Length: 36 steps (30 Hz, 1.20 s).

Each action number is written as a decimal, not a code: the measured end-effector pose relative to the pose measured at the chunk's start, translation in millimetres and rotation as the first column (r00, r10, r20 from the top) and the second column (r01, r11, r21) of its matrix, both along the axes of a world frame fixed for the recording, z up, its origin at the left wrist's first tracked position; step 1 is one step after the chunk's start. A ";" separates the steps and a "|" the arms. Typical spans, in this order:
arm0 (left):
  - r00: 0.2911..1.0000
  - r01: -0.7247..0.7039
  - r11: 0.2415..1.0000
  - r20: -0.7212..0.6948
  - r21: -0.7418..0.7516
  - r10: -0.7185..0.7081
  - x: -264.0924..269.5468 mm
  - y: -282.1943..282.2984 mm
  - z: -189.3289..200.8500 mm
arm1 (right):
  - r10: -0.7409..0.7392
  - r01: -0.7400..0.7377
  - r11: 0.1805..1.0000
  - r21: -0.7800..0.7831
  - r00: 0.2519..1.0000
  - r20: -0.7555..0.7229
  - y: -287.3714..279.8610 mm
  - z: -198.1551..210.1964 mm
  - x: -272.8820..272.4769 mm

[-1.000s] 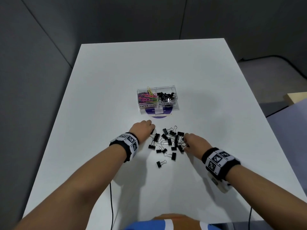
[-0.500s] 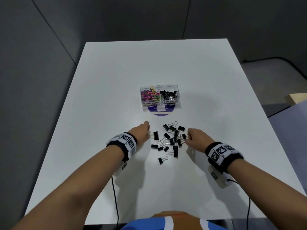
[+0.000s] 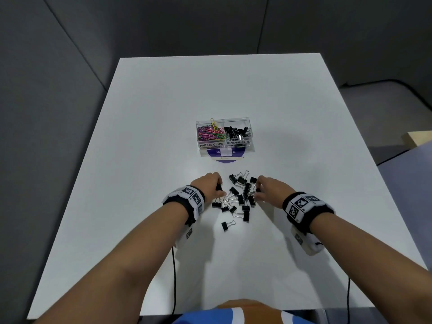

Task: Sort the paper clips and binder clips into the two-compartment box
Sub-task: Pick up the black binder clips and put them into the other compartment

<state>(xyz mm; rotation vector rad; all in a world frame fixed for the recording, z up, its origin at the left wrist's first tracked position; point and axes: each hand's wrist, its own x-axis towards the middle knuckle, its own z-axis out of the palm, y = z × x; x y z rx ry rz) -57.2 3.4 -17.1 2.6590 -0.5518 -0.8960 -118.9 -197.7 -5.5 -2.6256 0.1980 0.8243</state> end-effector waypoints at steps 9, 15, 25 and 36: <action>0.995 -0.073 0.994 -0.078 -0.082 0.067 -0.9 -4.7 -5.0 | 0.001 0.002 0.997 0.073 0.999 -0.044 4.2 -4.3 0.6; 0.998 -0.009 0.987 -0.064 -0.158 -0.001 -6.3 -3.9 -7.1 | -0.027 0.026 0.993 0.112 1.000 0.001 2.5 -1.5 -8.3; 0.995 -0.102 0.979 -0.037 -0.174 0.097 0.6 19.3 11.0 | -0.055 0.052 0.976 0.210 0.998 0.009 -1.4 9.8 -10.7; 0.982 0.184 0.982 -0.046 0.032 -0.182 -24.8 9.3 11.0 | 0.138 -0.138 0.987 0.076 0.990 0.008 3.8 0.7 -18.2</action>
